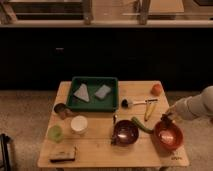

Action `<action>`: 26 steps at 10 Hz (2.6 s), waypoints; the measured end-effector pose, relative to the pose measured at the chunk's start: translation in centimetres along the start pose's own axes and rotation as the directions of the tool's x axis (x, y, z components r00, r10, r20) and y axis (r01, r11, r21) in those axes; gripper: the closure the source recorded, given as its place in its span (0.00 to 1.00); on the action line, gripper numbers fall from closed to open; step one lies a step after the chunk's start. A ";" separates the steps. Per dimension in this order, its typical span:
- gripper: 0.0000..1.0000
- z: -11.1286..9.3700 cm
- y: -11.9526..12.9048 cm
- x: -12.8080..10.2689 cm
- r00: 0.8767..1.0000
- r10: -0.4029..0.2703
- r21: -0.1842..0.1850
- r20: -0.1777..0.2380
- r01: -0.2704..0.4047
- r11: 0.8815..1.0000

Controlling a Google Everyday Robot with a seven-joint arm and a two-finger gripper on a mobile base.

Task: Place grapes in red bowl

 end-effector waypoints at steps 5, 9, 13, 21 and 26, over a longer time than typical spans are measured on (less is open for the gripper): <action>1.00 2.0 2.0 -1.0 0.990 -0.108 -0.140 0.089 0.120 0.983; 1.00 3.9 3.3 -1.6 0.971 -0.182 -0.219 0.152 0.213 0.952; 1.00 4.9 4.6 -1.4 0.957 -0.211 -0.267 0.201 0.261 0.928; 0.33 5.5 6.1 0.4 0.947 -0.179 -0.307 0.266 0.259 0.916; 0.20 5.3 6.3 0.7 0.949 -0.164 -0.302 0.269 0.245 0.921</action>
